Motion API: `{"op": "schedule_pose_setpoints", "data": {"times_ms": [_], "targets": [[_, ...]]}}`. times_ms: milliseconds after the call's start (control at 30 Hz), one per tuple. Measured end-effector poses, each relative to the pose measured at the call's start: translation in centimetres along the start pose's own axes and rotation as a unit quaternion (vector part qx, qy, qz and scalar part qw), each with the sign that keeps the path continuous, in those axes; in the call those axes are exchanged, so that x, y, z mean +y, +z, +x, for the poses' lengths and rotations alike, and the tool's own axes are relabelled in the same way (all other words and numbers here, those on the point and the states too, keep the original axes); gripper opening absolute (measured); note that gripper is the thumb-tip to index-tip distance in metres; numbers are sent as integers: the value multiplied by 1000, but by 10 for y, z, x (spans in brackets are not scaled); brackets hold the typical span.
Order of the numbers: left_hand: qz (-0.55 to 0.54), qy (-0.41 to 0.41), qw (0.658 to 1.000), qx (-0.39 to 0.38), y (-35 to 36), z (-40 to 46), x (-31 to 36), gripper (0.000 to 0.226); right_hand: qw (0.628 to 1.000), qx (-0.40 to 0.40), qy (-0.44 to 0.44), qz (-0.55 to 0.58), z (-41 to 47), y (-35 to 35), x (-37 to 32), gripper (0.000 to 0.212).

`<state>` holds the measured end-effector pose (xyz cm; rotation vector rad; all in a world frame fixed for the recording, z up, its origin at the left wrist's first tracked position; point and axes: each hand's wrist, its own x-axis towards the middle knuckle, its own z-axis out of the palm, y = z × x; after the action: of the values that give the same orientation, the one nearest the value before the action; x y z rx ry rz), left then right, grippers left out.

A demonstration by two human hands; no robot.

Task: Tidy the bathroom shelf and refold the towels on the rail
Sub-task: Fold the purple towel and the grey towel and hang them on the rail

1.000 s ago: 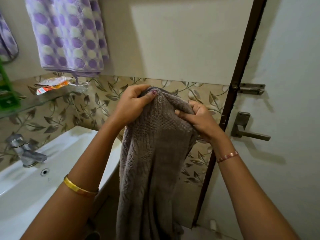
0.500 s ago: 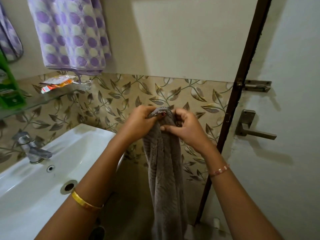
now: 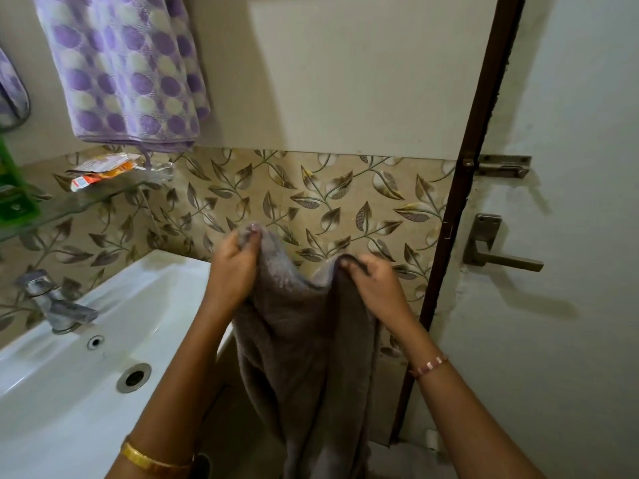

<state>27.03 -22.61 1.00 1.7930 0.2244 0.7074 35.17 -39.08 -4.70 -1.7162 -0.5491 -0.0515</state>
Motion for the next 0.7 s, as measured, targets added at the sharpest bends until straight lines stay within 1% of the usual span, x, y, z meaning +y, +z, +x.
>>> {"op": "schedule_pose_setpoints", "data": {"times_ms": [33,100,167,233,267,333,400,433,500,567,600,633,700], "targets": [[9,-1,999,-49,5,-5,1,25,999,-18,-48,-12,3,0,-20,13],[-28,-3,991,-129,20,-19,4,26,990,-44,-124,-56,6,4,-55,12],[-83,-36,982,-166,31,-33,8,33,981,-28,-169,-85,8,7,-79,14],[-121,-34,981,-146,36,-37,11,35,979,3,-186,-90,7,7,-88,15],[-132,-19,984,-117,36,-36,12,35,981,7,-180,-75,5,7,-88,14],[-145,10,988,-56,37,-33,18,35,990,-15,-137,18,0,7,-82,14],[-162,2,987,-24,38,-33,23,37,989,-50,-83,115,-5,7,-69,13],[-174,-10,985,-7,37,-32,25,34,987,-73,-62,126,-8,5,-60,11],[-211,-34,976,31,28,-27,32,25,983,-149,-28,104,-19,0,-40,4],[-237,-26,970,42,15,-18,40,25,969,-228,5,95,-34,-2,-20,18],[-238,-13,970,42,11,-16,44,25,968,-239,5,77,-40,0,-13,21],[-233,-6,972,39,9,-15,48,24,973,-224,-9,48,-43,3,-9,19],[-225,-10,974,38,10,-16,53,22,988,-143,-51,-18,-40,9,-5,8]]}}
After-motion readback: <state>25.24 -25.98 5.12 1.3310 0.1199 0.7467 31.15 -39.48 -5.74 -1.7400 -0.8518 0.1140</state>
